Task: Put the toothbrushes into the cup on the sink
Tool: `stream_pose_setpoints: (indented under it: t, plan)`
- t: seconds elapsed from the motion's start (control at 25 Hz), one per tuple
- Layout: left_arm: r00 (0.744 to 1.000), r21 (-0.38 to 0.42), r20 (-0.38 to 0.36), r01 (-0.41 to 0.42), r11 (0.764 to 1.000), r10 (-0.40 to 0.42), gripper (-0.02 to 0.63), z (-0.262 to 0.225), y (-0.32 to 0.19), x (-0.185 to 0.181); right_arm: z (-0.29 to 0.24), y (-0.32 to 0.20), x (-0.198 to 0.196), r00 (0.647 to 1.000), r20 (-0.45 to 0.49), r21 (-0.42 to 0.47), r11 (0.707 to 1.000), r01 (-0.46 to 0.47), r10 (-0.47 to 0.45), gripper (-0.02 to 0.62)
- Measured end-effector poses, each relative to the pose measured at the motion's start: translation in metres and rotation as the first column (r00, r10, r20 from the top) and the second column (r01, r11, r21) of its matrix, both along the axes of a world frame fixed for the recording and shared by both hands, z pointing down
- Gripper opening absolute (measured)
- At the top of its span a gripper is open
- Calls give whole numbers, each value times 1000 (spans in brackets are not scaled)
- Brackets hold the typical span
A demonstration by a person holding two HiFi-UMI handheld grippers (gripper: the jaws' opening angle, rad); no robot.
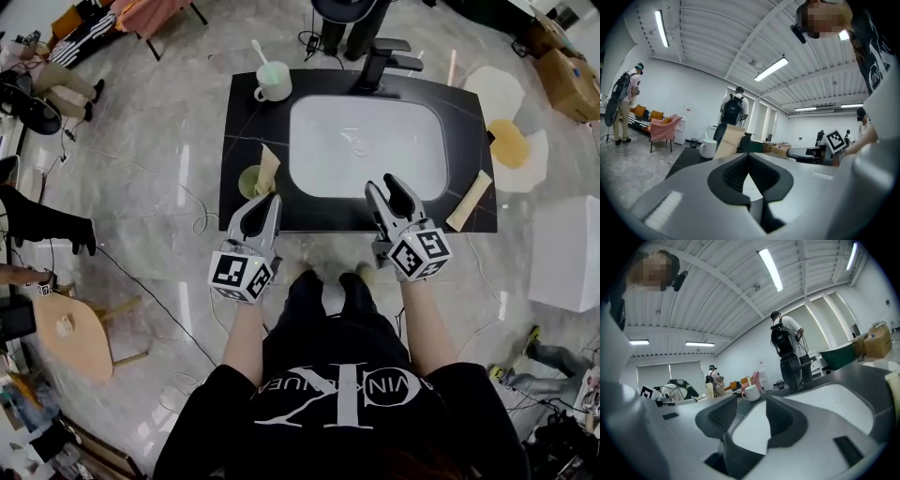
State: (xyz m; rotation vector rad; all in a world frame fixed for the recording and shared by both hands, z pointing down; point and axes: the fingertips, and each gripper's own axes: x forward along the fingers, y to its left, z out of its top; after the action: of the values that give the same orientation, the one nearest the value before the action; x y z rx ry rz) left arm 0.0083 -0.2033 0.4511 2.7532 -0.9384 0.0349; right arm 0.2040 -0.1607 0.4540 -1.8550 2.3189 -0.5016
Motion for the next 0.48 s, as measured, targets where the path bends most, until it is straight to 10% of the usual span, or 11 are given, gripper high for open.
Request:
stream_pose_setpoints:
  t: [0.48]
  plan:
    - [989,-4,2,-149,989,149,12,4,28,129,14,61,124,985,-8,-40,984,-171,171,163]
